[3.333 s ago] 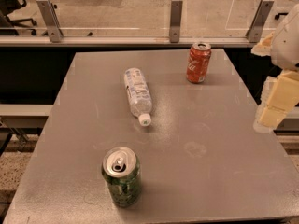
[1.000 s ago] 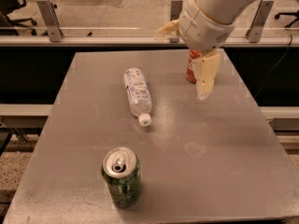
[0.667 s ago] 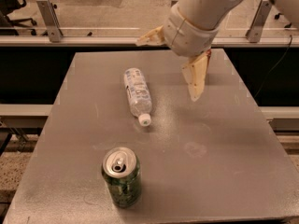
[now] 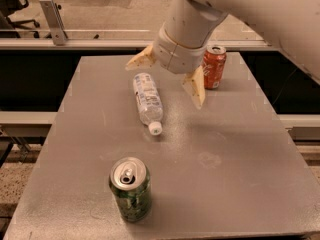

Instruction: Place blue plastic bottle upright

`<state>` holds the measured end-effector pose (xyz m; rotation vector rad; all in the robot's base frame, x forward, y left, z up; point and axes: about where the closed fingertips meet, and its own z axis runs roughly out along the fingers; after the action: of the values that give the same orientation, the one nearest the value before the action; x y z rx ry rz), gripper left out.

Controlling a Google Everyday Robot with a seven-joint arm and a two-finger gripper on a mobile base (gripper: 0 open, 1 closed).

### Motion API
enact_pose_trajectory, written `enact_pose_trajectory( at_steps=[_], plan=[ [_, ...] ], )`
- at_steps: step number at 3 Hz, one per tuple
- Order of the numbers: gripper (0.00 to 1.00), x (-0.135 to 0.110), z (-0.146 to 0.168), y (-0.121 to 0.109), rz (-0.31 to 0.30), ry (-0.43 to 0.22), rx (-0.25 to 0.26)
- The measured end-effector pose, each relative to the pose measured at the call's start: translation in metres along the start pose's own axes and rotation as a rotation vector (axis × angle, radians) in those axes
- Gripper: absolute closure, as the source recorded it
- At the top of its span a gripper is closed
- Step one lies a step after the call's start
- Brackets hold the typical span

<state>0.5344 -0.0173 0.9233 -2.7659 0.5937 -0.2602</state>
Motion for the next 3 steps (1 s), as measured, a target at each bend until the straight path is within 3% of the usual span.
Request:
enact_pose_trajectory(
  at_steps=[1, 3],
  plan=[
    [0.00, -0.004, 0.018, -0.005, -0.142, -0.008, -0.042],
    [0.00, -0.008, 0.056, -0.011, -0.308, -0.065, -0.133]
  ],
)
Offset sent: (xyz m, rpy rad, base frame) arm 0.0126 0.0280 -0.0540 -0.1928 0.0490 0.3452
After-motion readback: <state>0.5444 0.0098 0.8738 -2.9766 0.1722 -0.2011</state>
